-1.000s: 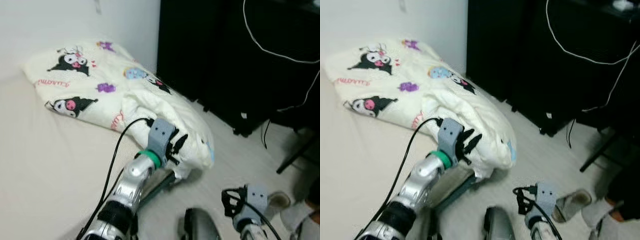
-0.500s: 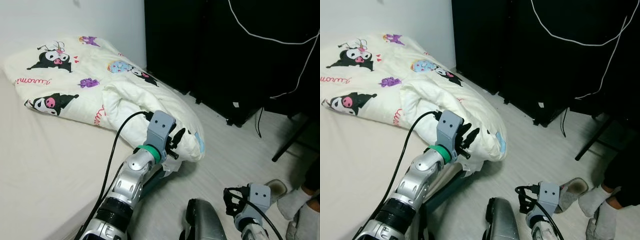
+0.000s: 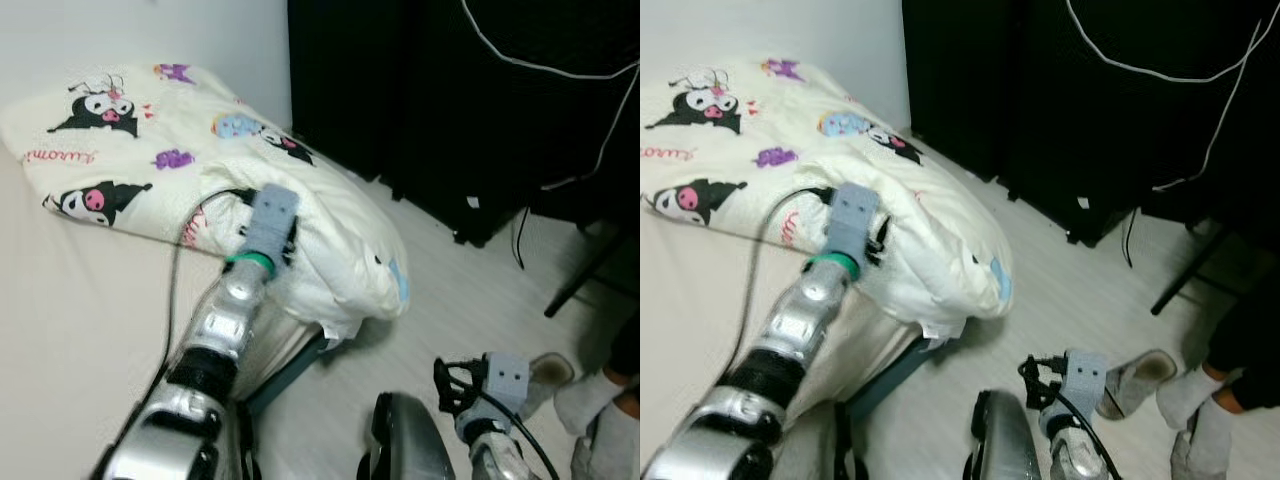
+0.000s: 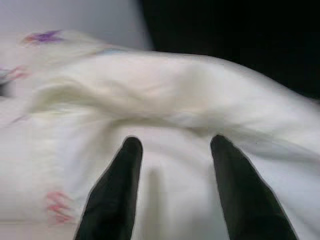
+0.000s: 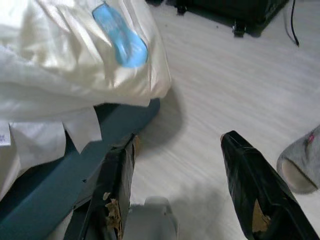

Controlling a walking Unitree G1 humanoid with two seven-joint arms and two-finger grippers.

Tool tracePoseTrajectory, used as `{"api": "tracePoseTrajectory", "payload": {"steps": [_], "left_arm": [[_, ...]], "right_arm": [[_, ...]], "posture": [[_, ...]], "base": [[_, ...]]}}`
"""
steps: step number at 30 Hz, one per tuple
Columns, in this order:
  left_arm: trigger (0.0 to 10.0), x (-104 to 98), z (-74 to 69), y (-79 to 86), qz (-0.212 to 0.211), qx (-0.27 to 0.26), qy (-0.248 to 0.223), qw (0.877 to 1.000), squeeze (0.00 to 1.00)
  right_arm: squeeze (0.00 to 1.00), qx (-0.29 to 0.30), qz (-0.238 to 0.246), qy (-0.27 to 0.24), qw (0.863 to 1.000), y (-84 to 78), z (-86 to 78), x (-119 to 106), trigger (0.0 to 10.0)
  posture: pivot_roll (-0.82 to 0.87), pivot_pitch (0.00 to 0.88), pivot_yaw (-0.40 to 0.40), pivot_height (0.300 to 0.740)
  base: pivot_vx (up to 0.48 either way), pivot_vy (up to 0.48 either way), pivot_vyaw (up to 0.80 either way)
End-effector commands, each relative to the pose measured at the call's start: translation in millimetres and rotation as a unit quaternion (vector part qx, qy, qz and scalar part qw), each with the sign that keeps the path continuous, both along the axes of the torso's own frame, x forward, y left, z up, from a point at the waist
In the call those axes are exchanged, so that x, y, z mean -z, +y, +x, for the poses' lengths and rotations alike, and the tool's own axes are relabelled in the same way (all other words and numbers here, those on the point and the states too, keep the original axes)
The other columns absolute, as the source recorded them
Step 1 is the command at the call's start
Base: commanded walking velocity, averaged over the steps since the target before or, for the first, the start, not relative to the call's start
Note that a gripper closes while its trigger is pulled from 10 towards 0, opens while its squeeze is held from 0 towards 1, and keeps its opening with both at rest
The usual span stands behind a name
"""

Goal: Clean up the room

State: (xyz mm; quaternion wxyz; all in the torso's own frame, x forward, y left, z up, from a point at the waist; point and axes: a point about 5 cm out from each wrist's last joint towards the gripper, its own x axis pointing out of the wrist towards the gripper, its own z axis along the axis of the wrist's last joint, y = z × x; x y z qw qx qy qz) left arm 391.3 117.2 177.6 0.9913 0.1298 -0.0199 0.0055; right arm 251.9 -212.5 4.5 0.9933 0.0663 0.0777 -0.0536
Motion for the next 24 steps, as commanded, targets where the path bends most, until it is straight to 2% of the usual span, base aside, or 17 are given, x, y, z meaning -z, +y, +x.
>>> {"api": "tracePoseTrajectory", "payload": {"steps": [1,2,3,5,8,12,14,15,16,18,24], "left_arm": [[10.0,0,3.8,9.2,0.001,-0.037,-0.001,0.999,1.0],[10.0,-4,7.7,12.7,0.01,-0.059,-0.003,0.998,1.0],[10.0,-4,7.7,12.7,0.01,-0.059,-0.003,0.998,1.0],[10.0,-11,13.9,18.6,0.007,-0.099,0.001,0.995,1.0],[10.0,-18,17.2,23.7,0.0,-0.129,0.0,0.992,1.0],[10.0,-24,21.1,22.2,-0.034,-0.138,0.009,0.99,1.0],[10.0,-25,21.6,20.6,-0.035,-0.138,0.009,0.99,1.0],[10.0,-31,22.1,20.4,-0.026,-0.164,-0.006,0.986,0.0],[10.0,-31,22.1,20.4,-0.026,-0.164,-0.006,0.986,0.0],[10.0,-36,22.8,24.4,-0.018,-0.2,-0.016,0.979,0.0],[10.0,-46,24.6,27.5,-0.012,-0.221,-0.028,0.975,0.0]], "right_arm": [[0.0,-0.007,0.003,0.003,1.0,4.3,-3.5,3,10.0],[0.0,-0.012,0.002,-0.003,1.0,5.7,-1.5,0,10.0],[0.0,-0.012,0.002,-0.003,1.0,5.7,-1.5,0,10.0],[0.0,-0.032,0.004,-0.03,0.999,15.9,6.4,-12,10.0],[0.0,-0.048,0.011,-0.057,0.997,26.9,11.9,-24,10.0],[0.0,-0.07,0.022,-0.091,0.993,44.7,16.8,-40,10.0],[0.0,-0.073,0.024,-0.095,0.993,47.2,17.1,-43,10.0],[0.0,-0.077,0.027,-0.102,0.991,52.1,17.7,-47,10.0],[0.0,-0.077,0.027,-0.102,0.991,52.1,17.7,-47,10.0],[0.0,-0.083,0.03,-0.107,0.99,57.8,15.5,-50,10.0],[0.0,-0.079,0.037,-0.105,0.991,61.4,6.7,-50,10.0]], "posture": [[-0.05,0.195,0.05,0.592],[-0.05,0.195,0.05,0.592],[-0.05,0.195,0.05,0.592],[-0.06,0.245,0.057,0.592],[-0.07,0.26,0.062,0.592],[-0.08,0.297,0.067,0.592],[-0.08,0.297,0.067,0.592],[-0.1,0.321,0.07,0.592],[-0.1,0.321,0.07,0.592],[-0.11,0.339,0.083,0.592],[-0.11,0.353,0.096,0.592]], "base": [[0.0,0.0,0.0],[0.0,0.0,0.0],[0.0,0.0,0.0],[0.0,0.0,0.0],[0.0,0.0,0.0],[0.0,0.0,0.0],[0.0,0.0,0.0],[0.0,0.0,0.0],[0.0,0.0,0.0],[0.0,0.0,0.0],[0.0,0.0,0.0]]}}
